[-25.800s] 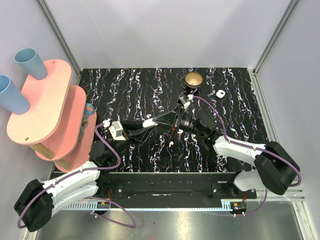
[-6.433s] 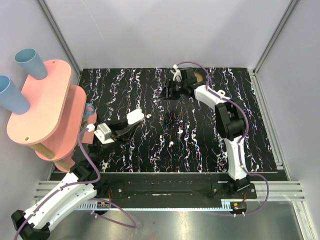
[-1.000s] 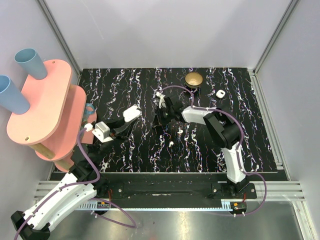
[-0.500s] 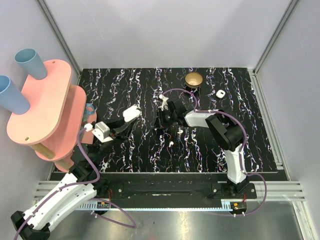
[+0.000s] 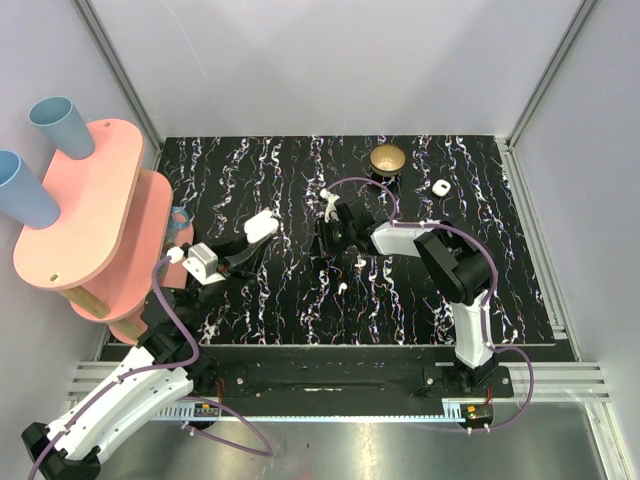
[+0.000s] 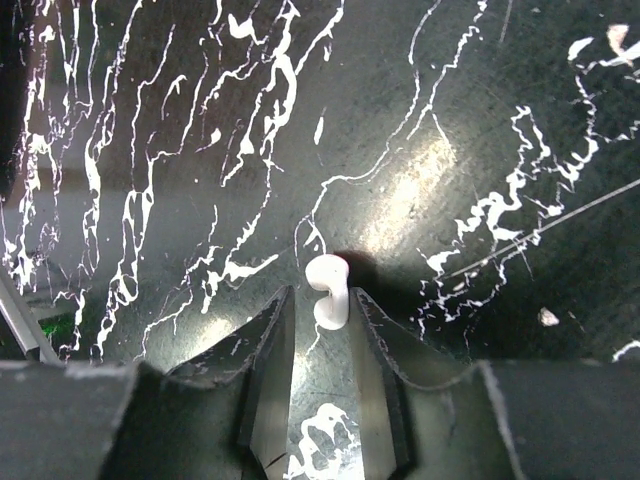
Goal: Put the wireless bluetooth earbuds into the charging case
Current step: Move the right earbud to the center of the board, then pick up the right earbud from the center of the board.
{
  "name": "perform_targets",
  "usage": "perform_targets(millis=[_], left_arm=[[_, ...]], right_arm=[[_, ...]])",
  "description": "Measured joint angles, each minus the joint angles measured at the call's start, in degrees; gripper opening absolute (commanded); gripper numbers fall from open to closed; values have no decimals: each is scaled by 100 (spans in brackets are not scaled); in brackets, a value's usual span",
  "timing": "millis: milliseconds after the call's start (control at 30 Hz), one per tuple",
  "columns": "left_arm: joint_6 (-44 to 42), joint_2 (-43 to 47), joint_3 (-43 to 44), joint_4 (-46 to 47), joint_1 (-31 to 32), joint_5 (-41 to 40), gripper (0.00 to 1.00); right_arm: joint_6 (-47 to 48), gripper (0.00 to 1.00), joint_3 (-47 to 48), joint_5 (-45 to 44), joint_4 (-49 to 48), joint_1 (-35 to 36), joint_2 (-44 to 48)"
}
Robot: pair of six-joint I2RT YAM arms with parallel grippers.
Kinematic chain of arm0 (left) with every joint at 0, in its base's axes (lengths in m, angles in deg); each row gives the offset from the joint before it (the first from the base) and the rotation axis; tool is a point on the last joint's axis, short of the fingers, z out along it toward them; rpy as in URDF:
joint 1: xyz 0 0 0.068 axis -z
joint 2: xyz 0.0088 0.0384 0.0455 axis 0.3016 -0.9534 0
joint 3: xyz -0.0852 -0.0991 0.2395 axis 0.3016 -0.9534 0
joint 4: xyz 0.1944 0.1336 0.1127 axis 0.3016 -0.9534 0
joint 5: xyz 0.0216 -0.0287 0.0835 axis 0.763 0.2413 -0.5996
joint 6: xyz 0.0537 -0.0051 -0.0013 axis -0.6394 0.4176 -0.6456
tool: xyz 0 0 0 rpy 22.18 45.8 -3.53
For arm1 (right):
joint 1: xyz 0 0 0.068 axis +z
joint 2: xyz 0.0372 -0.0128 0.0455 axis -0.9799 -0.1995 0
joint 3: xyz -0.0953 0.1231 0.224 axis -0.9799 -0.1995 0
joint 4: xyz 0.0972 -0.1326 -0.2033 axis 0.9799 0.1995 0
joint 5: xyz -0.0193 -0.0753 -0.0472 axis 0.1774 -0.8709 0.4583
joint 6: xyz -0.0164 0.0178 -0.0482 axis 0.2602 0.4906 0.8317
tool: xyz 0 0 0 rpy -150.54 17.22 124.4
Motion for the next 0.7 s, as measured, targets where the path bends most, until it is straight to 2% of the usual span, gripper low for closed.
perform_targets(millis=[33, 100, 233, 333, 467, 633, 700], left_arm=[[0, 0, 0, 0, 0, 0, 6], [0, 0, 0, 2, 0, 0, 6], [0, 2, 0, 0, 0, -2, 6], [0, 11, 0, 0, 0, -4, 6], [0, 20, 0, 0, -2, -9, 6], [0, 50, -2, -4, 0, -11, 6], [0, 59, -2, -4, -2, -17, 6]], right_arm=[[2, 30, -15, -44, 22, 0, 24], [22, 27, -33, -92, 57, 0, 50], [28, 27, -39, -164, 94, 0, 52], [28, 32, -39, -186, 105, 0, 59], [35, 31, -39, -223, 144, 0, 90], [39, 13, -39, -332, 205, 0, 127], [35, 12, -39, -326, 205, 0, 133]])
